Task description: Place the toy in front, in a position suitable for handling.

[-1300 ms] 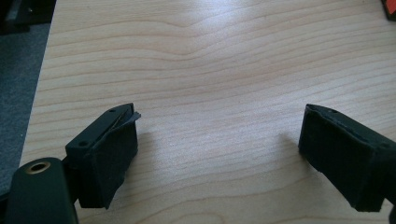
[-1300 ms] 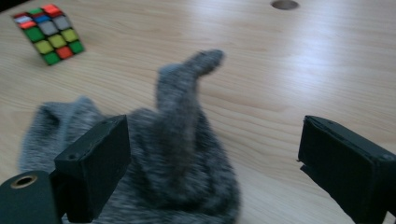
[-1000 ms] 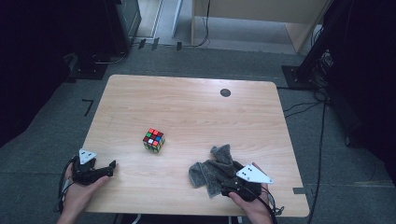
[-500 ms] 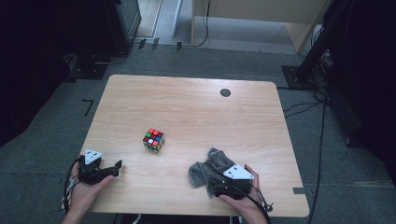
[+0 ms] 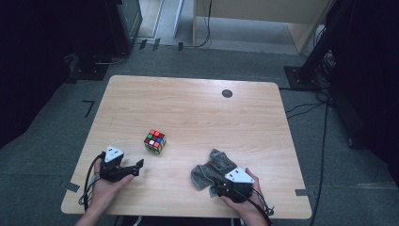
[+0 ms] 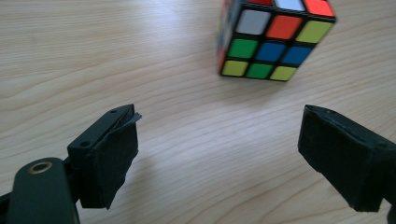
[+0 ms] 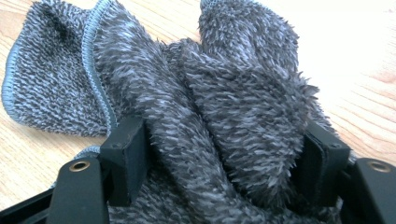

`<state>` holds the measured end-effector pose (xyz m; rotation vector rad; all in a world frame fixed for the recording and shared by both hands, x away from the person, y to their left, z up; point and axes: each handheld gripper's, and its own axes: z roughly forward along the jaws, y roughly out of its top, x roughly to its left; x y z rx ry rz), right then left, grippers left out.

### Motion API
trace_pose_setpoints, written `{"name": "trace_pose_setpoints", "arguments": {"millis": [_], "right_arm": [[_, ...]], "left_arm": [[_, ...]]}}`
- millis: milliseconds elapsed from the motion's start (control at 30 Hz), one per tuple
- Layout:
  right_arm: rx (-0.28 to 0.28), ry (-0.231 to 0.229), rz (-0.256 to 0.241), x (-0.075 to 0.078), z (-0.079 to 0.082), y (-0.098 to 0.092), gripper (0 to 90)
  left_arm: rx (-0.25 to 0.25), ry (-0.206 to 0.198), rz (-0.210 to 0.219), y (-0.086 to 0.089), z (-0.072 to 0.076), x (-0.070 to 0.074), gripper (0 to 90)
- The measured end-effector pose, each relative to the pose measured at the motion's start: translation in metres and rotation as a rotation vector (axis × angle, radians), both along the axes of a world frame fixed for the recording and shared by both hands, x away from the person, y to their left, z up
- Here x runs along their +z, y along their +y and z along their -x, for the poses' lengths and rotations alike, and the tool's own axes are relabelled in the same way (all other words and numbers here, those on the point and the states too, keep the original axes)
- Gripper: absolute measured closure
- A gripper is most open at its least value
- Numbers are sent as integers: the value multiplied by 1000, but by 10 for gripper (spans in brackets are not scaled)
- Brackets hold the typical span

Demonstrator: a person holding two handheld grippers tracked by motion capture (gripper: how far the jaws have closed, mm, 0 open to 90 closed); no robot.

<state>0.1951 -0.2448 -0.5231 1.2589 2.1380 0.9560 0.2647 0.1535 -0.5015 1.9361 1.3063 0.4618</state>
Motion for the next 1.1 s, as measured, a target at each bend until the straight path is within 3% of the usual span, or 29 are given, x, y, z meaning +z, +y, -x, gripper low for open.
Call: {"name": "trace_pose_setpoints", "arguments": {"millis": [200,333,533,667,933,1100], "right_arm": [[8,6,-10,0,-1,0,337],[7,7,-20,0,-1,-3,382],[8,7,-20,0,-1,-4,383],[8,7,-19,0,-1,-4,383],[5,7,-21,0,-2,-3,380],[3,6,-19,0,-2,-3,383]], "left_arm": [[-28,13,-34,-26,-9,-5,125],[-30,46,-49,-40,-19,-7,139],[-5,32,-82,-54,-28,-10,138],[26,-10,-86,-61,-33,-3,138],[35,-39,-120,-74,-39,2,160],[41,-12,-82,-75,-43,2,223]]}}
